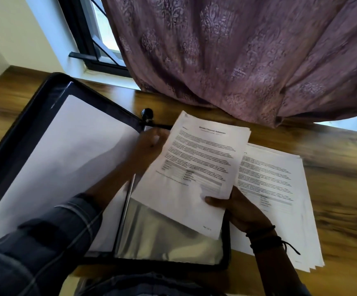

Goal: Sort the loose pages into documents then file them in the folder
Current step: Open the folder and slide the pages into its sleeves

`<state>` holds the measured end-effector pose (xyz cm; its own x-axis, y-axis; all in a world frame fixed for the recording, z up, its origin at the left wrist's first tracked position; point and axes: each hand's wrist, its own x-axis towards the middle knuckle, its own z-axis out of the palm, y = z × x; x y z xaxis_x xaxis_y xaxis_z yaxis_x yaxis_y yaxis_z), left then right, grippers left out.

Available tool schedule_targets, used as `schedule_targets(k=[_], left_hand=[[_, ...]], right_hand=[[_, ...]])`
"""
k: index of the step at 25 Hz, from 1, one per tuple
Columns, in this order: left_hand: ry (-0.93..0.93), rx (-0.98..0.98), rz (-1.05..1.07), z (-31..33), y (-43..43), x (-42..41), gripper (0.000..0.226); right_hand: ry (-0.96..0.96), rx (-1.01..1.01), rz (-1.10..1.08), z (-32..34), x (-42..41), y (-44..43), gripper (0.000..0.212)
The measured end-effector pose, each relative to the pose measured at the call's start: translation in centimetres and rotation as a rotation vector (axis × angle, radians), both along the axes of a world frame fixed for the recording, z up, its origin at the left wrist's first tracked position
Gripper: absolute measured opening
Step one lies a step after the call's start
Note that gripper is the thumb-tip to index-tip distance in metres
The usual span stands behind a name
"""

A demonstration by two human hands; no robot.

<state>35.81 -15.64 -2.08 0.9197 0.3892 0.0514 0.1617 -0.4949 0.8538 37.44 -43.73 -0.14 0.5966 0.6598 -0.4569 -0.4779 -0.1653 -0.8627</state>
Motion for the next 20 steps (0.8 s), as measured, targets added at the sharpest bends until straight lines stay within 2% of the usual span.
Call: schedule_targets(k=[2, 4, 6, 10, 14, 17, 18, 20], left_hand=[[-0.016, 0.273, -0.019, -0.7, 1.6, 0.6, 0.028], [0.113, 0.568, -0.148, -1.8, 2.7, 0.6, 0.042], [0.231, 0.750, -0.261, -3.0, 2.9, -0.1, 0.058], [0.244, 0.771, -0.275, -2.8, 2.3, -2.7, 0.063], [0.187, 0.792, -0.328, -3.0, 2.3, -6.4, 0.051], [0.132, 0.760, -0.352, -3.8, 3.1, -8.5, 0.060], [0.085, 0.663, -0.323, -3.6, 3.3, -8.8, 0.055], [-0.071, 0.521, -0.220, -3.3, 3.5, -8.8, 0.026]], right_hand=[[-0.007, 0.003, -0.059, 0.2, -0.7, -0.9, 0.053], [-0.022, -0.018, -0.103, 0.4, -1.3, -1.8, 0.052], [-0.045, -0.030, -0.128, 0.5, -2.0, -2.7, 0.052], [-0.121, -0.036, -0.127, 0.7, -3.4, -3.1, 0.057], [-0.215, -0.029, -0.094, 0.9, -3.9, -0.5, 0.051], [-0.310, -0.015, -0.021, 1.8, -3.5, 2.7, 0.056], [-0.364, -0.014, -0.020, 2.4, -3.1, 3.6, 0.056], [-0.524, -0.096, -0.097, 3.5, -1.6, 5.4, 0.053]])
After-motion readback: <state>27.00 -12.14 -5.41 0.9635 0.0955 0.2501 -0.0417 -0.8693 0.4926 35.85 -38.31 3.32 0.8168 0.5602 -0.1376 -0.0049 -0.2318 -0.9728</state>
